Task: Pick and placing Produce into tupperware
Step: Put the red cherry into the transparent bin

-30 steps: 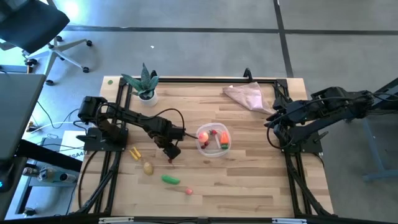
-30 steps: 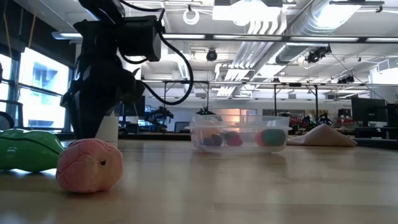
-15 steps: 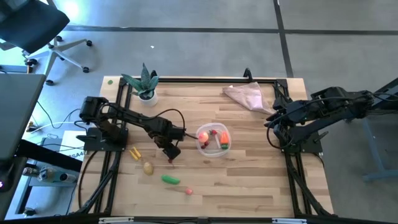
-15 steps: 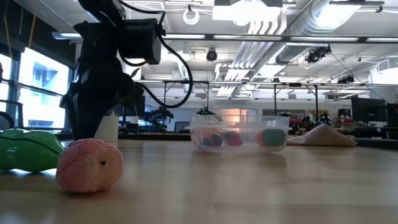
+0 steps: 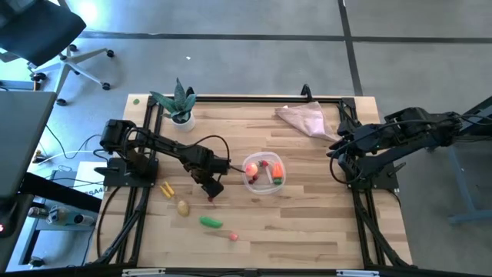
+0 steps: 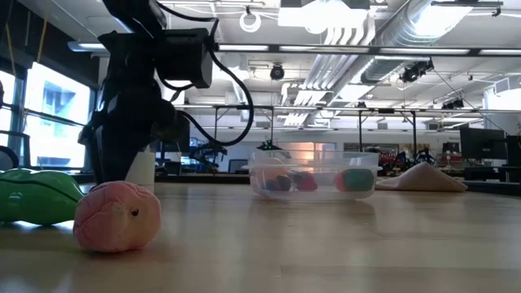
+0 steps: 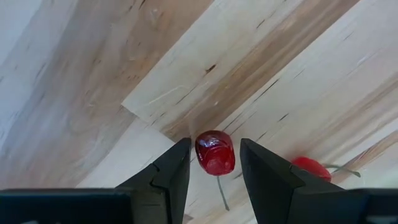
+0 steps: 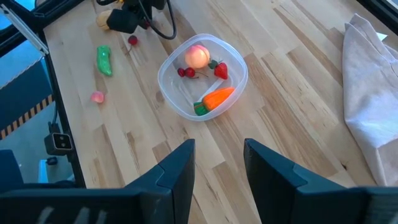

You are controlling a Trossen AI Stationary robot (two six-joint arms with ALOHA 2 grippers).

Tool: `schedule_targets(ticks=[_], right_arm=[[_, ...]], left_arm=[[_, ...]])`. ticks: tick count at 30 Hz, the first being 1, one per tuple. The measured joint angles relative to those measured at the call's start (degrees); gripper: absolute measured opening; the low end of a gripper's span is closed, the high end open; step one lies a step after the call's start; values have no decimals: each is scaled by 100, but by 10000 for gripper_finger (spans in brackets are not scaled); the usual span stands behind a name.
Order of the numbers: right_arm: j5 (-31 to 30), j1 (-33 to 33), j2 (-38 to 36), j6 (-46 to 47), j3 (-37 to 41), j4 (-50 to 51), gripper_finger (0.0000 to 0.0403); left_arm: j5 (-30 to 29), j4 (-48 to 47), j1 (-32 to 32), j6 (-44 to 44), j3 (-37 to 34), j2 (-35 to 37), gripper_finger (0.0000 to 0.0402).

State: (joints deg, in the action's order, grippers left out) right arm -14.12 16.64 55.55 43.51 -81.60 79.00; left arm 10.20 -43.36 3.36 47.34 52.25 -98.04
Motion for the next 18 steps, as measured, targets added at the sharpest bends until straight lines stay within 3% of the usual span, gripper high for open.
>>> schedule_targets(ticks=[18], right_arm=[[-1, 0, -2, -1, -1, 0, 130]], left_arm=[[-76, -13, 0, 200, 0, -4, 133]])
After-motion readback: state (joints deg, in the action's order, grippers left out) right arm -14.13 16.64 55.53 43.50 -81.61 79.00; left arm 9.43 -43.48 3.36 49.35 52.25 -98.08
